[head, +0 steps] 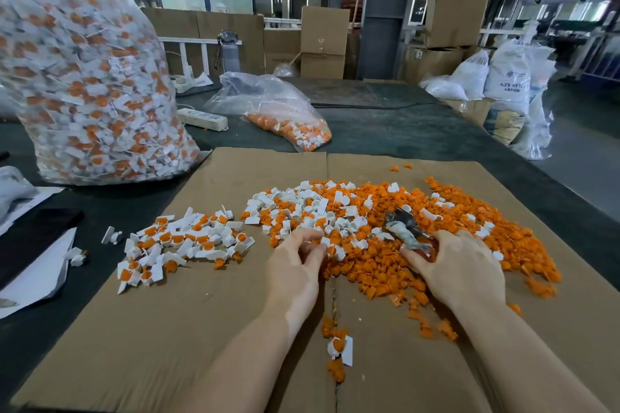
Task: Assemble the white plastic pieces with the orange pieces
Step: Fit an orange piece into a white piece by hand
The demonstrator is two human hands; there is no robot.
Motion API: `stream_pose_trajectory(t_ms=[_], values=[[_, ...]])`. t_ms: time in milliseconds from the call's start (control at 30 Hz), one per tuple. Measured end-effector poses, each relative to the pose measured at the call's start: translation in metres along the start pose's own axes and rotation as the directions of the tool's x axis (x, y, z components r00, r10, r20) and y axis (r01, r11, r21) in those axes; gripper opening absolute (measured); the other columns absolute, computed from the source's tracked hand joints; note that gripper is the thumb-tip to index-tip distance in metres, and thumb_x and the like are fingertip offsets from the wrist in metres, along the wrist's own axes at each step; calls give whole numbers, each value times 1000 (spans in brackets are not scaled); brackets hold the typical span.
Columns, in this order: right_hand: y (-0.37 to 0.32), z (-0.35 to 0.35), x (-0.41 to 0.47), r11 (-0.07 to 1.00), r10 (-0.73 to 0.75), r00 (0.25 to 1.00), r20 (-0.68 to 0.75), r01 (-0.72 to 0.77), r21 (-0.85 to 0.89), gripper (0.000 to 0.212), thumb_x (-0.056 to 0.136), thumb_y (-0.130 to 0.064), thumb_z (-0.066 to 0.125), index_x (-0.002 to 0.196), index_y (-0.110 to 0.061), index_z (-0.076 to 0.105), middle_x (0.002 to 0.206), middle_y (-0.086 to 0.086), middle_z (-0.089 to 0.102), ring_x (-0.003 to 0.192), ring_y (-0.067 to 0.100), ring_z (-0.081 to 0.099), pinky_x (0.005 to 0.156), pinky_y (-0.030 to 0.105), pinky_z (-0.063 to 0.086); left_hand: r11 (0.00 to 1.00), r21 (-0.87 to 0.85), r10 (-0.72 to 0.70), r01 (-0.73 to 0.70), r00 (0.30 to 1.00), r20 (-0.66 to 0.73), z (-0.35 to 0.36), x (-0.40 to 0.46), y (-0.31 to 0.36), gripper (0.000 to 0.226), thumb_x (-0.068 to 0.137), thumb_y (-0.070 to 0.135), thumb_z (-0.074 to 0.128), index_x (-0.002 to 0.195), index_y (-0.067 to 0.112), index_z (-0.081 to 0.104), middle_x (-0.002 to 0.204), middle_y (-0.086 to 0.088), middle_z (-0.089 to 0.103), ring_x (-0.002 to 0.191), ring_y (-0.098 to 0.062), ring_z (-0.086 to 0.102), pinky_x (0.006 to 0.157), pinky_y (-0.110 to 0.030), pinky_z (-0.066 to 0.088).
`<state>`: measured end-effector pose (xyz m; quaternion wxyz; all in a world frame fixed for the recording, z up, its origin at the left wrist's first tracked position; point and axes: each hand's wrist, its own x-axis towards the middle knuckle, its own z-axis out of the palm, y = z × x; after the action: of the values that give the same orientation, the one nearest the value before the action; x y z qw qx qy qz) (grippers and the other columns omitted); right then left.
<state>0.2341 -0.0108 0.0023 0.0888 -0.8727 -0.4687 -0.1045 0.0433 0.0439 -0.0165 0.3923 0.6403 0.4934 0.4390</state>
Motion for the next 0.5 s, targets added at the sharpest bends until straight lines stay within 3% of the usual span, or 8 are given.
stream_pose_trajectory(t_ms=[100,200,267,333,500], values=[[-8,-2,-3,990,-10,999,-50,3,-139,64,83,-71,35,123,-24,53,124,3,53,119,22,45,103,41,32,1000,-13,-3,2,1000,-17,0,3,-3,10,91,18,60,89,29,59,85,10,60,82,-2,55,63,2,37],[-26,-3,-10,968,-218,967,-132,232,98,48,91,-49,46,131,-23,49,129,0,53,122,16,45,103,32,32,1000,-31,-1,1,1000,0,0,5,-3,10,90,20,61,87,29,63,86,14,63,84,1,57,66,2,38],[-45,-2,-21,825,-401,887,-227,458,331,30,91,-24,58,120,-19,61,116,0,62,110,14,55,96,23,38,999,-32,12,-12,1000,4,-1,6,-2,11,89,19,62,87,29,65,84,20,62,83,6,56,67,3,37],[-59,2,-30,699,-479,817,-320,576,425,24,83,-5,67,105,-13,70,97,2,68,93,17,62,85,23,46,999,-35,31,-30,999,10,-3,6,-1,11,89,17,62,90,27,68,83,23,61,81,11,56,69,2,38],[-66,11,-33,624,-446,813,-375,583,520,8,80,-3,70,86,-8,72,81,3,68,79,19,64,72,29,53,976,-209,-38,55,996,84,-8,1,-3,22,85,6,65,97,23,71,92,7,69,89,-7,63,80,-15,50]])
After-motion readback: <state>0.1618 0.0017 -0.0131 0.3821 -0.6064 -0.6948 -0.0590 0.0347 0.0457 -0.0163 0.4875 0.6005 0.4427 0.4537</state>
